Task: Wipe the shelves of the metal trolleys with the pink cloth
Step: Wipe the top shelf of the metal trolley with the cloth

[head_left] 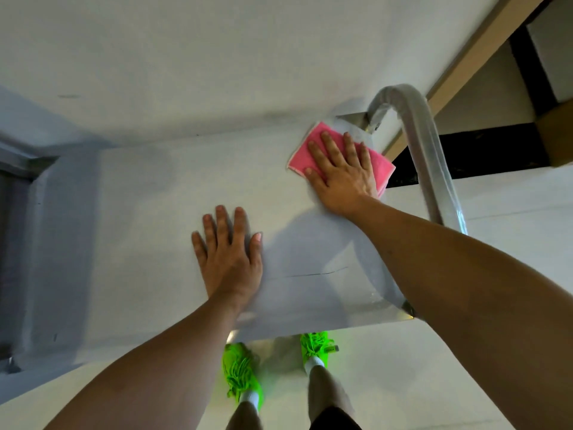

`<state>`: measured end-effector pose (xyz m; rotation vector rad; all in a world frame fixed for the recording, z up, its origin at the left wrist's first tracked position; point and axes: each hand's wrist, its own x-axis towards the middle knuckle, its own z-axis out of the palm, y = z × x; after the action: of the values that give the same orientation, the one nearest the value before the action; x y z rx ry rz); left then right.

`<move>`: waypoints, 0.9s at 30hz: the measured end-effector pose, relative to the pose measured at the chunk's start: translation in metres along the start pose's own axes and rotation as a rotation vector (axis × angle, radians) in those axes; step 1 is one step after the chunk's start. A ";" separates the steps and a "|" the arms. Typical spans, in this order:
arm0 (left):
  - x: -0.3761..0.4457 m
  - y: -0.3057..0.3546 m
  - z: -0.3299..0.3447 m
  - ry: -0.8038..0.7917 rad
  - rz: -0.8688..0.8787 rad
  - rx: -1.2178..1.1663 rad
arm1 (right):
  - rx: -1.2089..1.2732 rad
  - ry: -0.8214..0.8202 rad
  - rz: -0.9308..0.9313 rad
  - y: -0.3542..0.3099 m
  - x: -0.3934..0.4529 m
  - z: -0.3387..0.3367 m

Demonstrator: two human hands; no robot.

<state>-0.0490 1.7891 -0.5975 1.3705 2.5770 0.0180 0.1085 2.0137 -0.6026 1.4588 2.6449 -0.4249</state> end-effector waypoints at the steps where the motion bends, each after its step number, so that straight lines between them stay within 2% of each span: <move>1: -0.001 0.000 0.001 0.001 -0.002 0.003 | 0.007 0.003 0.010 0.000 -0.004 0.001; 27: -0.003 0.005 0.007 -0.006 -0.023 0.007 | 0.130 0.074 0.270 -0.029 -0.181 0.049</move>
<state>-0.0420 1.7891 -0.6031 1.3420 2.5903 0.0009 0.1790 1.8375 -0.6057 1.8733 2.4629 -0.5334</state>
